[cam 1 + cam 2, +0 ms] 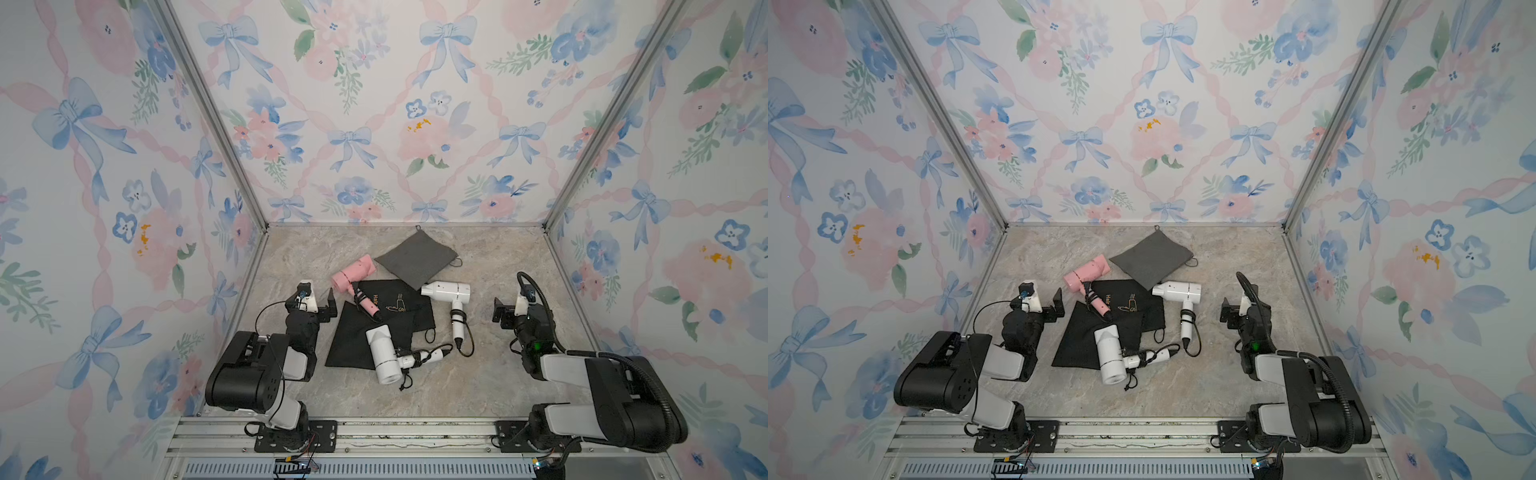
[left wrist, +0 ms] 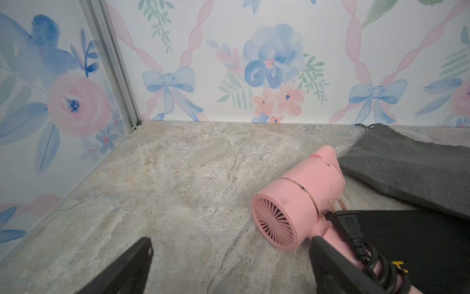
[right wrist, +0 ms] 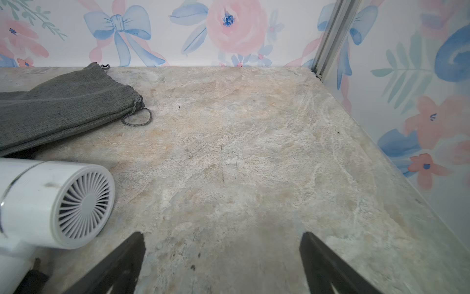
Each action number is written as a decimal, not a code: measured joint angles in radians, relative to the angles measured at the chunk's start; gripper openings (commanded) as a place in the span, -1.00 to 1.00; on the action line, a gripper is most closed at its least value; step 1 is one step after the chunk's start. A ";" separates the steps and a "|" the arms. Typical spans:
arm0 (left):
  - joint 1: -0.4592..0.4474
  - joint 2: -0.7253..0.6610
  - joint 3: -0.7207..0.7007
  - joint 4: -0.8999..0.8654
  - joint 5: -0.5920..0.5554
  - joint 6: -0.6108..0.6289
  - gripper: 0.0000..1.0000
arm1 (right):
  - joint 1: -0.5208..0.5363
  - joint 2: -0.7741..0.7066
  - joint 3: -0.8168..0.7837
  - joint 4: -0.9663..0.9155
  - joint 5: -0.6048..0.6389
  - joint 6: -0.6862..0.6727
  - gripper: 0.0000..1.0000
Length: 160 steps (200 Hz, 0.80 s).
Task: Pack away hair dryers
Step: Pick up the hair dryer from the center of the board.
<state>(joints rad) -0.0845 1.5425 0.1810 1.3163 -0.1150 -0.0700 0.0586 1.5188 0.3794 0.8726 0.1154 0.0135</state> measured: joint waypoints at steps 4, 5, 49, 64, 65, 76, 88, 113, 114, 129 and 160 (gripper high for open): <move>-0.001 0.000 0.000 0.000 -0.003 0.000 0.95 | 0.000 0.000 0.000 0.000 0.000 0.000 0.94; -0.002 0.000 0.000 0.000 -0.004 0.000 0.95 | 0.000 0.000 0.000 0.000 0.000 0.000 0.94; -0.006 0.000 0.000 0.000 -0.015 0.000 0.95 | -0.013 0.000 0.000 0.000 -0.012 0.001 0.94; -0.006 0.000 0.000 0.000 -0.025 0.000 0.95 | -0.017 0.000 0.000 0.000 -0.011 0.001 0.94; -0.006 0.000 0.000 0.000 -0.025 0.000 0.95 | -0.017 0.000 0.000 0.000 -0.011 0.001 0.94; -0.005 0.000 0.000 0.000 -0.025 -0.001 0.95 | -0.016 0.000 0.000 0.000 -0.010 0.000 0.94; -0.002 0.000 0.000 0.000 -0.025 -0.001 0.95 | -0.008 0.000 0.000 0.000 -0.001 0.000 0.95; 0.001 0.000 0.000 0.000 -0.026 0.000 0.95 | 0.002 0.000 0.000 0.000 0.013 -0.005 0.94; 0.001 0.000 0.000 0.000 -0.026 -0.001 0.95 | 0.002 0.000 0.000 0.000 0.014 -0.005 0.94; -0.002 0.000 0.000 0.000 -0.032 0.000 0.95 | 0.002 0.000 0.000 0.000 0.016 -0.006 0.94; -0.011 0.000 0.003 0.000 -0.046 0.000 0.95 | 0.002 0.000 0.000 0.000 0.016 -0.006 0.94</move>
<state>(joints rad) -0.0956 1.5425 0.1837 1.3159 -0.1608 -0.0704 0.0605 1.5188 0.3794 0.8730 0.1310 0.0071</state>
